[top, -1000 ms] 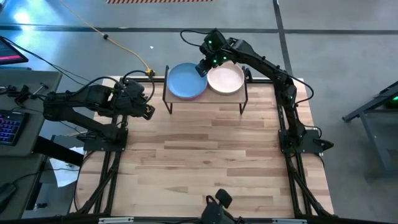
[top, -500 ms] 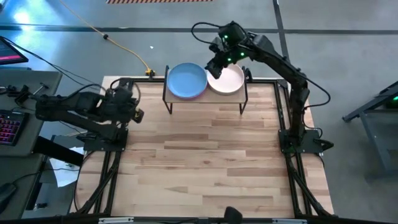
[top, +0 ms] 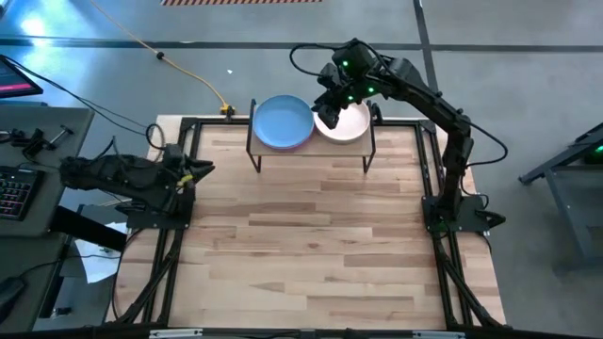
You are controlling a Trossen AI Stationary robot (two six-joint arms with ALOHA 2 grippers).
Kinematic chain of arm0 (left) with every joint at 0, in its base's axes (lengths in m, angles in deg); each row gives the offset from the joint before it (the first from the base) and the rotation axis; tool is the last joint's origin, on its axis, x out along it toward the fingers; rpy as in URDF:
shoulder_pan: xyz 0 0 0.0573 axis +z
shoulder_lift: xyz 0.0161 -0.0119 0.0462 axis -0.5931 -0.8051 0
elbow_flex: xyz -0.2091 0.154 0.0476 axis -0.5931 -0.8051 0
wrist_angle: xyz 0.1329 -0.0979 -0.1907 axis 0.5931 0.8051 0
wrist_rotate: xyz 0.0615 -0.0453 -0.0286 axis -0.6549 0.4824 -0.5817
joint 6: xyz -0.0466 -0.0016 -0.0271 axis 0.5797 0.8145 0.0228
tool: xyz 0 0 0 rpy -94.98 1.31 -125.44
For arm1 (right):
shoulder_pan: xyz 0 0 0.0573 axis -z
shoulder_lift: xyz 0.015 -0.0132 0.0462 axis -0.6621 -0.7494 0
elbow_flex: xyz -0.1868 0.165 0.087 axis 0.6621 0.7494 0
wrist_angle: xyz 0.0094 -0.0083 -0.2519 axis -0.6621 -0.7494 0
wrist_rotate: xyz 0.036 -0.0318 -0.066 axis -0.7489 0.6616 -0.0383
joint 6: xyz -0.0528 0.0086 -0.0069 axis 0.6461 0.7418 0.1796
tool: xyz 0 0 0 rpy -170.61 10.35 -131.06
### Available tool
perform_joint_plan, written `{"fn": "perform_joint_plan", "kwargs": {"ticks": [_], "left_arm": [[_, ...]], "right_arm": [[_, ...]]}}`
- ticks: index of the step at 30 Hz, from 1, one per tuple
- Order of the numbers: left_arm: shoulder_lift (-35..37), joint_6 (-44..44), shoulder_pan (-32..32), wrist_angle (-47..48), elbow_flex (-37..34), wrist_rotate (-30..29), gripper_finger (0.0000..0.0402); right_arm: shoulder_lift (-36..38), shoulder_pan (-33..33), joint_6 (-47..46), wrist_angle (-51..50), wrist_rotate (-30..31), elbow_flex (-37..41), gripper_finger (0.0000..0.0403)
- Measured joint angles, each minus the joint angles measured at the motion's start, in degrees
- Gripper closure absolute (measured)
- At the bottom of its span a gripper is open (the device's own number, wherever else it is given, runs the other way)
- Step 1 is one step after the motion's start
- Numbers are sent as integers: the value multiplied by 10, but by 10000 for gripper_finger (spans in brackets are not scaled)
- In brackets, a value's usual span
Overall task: Place and stack plates onto a shelf
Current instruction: Return to Home Position
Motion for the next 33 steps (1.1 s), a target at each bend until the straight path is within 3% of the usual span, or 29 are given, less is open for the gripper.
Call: {"fn": "perform_joint_plan", "kwargs": {"ticks": [11, 23, 30, 33], "left_arm": [[168, -91, 0, -121, -115, 90, 337], [168, -168, 0, -252, -236, 201, 337], [167, -183, 0, -306, -305, 224, 359], [166, -176, 0, -324, -325, 225, 377]], "right_arm": [[2, -19, -31, 9, -1, 0, 300], [7, -140, -20, 73, -25, 1, 300], [23, -214, -1, 52, 80, 0, 300], [27, -228, 30, 70, 83, 0, 300]]}}
